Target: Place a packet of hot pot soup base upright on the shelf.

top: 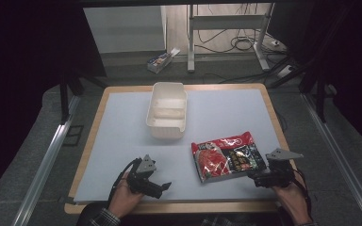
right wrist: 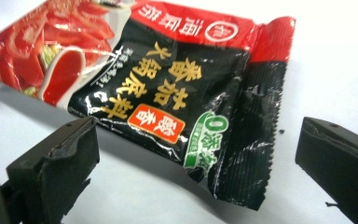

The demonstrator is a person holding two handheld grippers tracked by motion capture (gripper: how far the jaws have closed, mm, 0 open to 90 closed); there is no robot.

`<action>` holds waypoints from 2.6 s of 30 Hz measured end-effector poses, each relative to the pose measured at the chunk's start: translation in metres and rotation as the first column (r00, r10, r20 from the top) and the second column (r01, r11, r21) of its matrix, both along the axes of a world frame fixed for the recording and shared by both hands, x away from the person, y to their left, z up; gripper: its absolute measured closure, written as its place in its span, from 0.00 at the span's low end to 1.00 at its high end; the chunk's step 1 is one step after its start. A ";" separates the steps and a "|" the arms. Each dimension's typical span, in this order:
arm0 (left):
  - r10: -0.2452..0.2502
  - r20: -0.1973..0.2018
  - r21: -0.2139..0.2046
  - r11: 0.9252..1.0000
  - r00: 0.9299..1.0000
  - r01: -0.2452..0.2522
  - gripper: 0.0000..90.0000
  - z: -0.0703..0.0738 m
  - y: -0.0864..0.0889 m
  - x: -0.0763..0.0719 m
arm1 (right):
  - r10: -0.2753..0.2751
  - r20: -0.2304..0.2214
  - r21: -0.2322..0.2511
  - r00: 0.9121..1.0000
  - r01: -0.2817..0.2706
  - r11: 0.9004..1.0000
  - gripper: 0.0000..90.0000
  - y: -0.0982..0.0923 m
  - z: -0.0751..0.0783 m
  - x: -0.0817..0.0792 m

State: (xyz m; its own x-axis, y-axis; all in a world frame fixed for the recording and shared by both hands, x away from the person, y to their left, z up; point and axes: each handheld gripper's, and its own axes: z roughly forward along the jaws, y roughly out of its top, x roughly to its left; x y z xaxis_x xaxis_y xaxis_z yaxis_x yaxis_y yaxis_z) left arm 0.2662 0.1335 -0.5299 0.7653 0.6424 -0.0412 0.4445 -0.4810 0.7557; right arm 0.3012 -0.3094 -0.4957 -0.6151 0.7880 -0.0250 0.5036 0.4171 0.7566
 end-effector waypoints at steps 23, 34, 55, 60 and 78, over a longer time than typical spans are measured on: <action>-0.004 0.018 0.003 1.000 1.000 0.004 0.01 0.002 -0.005 0.006 | 0.024 -0.012 -0.023 1.000 -0.024 0.999 0.00 0.005 -0.003 -0.001; -0.052 0.021 -0.012 0.999 0.998 0.052 0.03 0.003 -0.024 0.017 | 0.051 0.018 -0.012 0.999 -0.051 0.999 0.00 0.006 0.001 -0.004; -0.185 0.047 -0.061 0.980 0.982 0.188 0.82 0.018 -0.067 0.051 | 0.035 -0.016 -0.032 0.999 -0.036 0.999 0.00 0.009 -0.006 -0.001; -0.190 0.035 -0.123 0.974 0.981 0.193 1.00 0.018 -0.080 0.060 | 0.021 -0.014 -0.031 1.000 -0.022 0.999 0.00 0.006 -0.006 0.000; -0.194 0.056 -0.048 0.979 0.979 0.197 1.00 0.001 -0.108 0.072 | 0.017 -0.036 -0.012 0.999 -0.017 1.000 0.00 -0.006 -0.005 0.000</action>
State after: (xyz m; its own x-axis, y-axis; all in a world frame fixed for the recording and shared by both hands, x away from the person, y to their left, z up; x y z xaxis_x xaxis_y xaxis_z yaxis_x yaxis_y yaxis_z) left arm 0.3377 0.0250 -0.5290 0.8777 0.4782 -0.0291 0.3062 -0.5132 0.8018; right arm 0.3014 -0.3158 -0.5003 -0.6289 0.7773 -0.0127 0.5231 0.4352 0.7328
